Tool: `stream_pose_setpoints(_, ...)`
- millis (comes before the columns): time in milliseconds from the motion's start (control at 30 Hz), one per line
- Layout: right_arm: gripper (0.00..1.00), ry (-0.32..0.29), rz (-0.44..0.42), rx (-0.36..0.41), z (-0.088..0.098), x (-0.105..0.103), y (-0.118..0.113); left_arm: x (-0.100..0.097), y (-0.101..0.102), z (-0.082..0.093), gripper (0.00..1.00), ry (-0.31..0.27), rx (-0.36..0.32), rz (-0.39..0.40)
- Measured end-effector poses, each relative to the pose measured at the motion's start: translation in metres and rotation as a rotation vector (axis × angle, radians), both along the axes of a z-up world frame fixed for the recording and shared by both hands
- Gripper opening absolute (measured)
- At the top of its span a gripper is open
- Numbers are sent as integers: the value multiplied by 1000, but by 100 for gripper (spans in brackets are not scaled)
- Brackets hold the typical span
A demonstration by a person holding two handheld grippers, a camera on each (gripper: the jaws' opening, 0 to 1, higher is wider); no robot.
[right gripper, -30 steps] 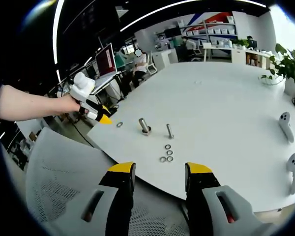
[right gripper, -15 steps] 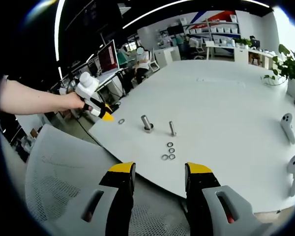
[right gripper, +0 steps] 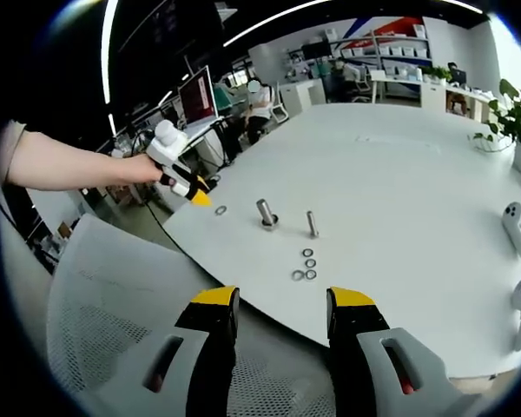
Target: Place the washer onto the threaded stud by aligning its center hole with the stud, sliding it down to the base, and recovering from edge contact or off-axis alignment until the washer reaches the visible bottom stop.
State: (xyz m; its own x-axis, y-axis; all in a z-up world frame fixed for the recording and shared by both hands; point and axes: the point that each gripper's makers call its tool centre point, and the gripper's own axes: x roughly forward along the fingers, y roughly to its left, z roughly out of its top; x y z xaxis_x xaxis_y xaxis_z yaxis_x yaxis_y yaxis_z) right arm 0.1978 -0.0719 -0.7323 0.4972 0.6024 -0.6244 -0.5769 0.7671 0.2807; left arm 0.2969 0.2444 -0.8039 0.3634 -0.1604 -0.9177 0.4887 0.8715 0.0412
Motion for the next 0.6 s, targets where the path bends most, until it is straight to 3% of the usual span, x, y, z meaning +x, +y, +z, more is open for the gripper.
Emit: stream_pose_setpoints(600, 43, 9, -20, -5, -2, 2, -3, 15, -3, -15, 36, 32, -19, -21)
